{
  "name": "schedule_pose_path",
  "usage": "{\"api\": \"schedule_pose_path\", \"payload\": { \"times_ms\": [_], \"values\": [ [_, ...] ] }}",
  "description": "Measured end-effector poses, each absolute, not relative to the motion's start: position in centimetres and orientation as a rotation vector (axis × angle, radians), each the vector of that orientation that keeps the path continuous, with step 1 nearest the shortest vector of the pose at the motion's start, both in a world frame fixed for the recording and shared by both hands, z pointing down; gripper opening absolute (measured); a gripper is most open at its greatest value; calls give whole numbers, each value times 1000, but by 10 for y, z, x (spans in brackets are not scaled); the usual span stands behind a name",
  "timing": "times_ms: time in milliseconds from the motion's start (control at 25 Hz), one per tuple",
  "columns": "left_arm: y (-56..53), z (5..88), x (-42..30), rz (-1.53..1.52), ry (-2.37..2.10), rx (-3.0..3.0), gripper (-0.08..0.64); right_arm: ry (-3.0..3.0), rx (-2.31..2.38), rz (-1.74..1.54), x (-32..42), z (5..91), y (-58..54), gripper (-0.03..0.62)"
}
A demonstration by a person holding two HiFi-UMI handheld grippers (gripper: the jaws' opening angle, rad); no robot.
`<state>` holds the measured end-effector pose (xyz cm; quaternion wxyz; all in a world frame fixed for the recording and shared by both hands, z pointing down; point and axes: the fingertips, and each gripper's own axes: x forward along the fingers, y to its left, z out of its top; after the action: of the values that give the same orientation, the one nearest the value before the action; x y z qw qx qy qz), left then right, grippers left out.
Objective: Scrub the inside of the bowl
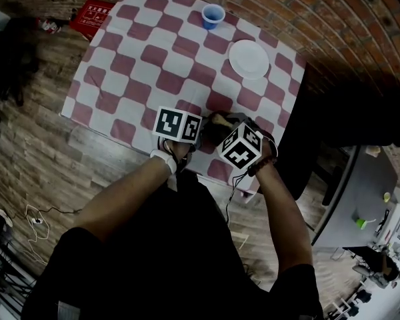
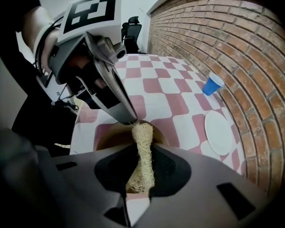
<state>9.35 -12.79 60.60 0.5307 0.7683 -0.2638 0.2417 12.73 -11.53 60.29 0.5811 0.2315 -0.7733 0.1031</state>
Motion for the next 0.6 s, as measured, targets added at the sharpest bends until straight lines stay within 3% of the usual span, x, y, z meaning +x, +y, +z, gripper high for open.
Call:
{"api": "schedule_pose_path", "payload": {
  "times_ms": [240,600],
  "values": [
    [-131,602,105,685,-577,1921,25,-1752,327,229,118,611,-75,87],
    [-128,601,119,930,-337,2061,25,-1643,-6,-455,116,609,-79,87]
  ]
}}
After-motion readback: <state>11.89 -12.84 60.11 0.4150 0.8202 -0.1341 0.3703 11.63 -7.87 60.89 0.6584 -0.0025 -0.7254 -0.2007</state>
